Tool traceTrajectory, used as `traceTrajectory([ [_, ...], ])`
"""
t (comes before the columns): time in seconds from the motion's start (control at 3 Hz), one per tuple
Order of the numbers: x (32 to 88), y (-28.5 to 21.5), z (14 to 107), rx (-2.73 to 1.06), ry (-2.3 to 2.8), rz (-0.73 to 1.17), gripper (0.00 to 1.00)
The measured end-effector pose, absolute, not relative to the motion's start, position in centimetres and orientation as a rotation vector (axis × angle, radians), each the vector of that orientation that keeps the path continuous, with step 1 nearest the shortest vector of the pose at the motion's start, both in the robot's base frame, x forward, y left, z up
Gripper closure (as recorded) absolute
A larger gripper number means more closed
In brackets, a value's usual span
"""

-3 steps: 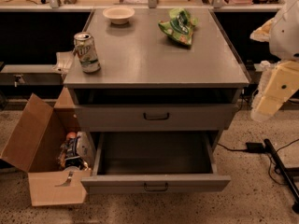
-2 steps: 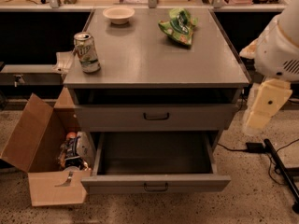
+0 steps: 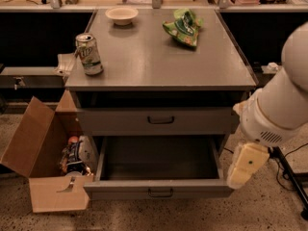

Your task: Close middle drawer

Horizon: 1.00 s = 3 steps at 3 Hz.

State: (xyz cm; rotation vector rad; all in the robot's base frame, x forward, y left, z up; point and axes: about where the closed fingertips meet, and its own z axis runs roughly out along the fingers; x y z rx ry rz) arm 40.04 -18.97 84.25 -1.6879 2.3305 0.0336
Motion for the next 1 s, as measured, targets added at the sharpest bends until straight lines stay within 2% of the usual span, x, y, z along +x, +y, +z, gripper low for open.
traceTrajectory([
  [0.33, 37.7, -18.3, 74.8, -1.607, 2.380, 0.111, 0.00],
  [1.0, 37.3, -17.7, 72.5, -1.592, 2.391, 0.158, 0.00],
])
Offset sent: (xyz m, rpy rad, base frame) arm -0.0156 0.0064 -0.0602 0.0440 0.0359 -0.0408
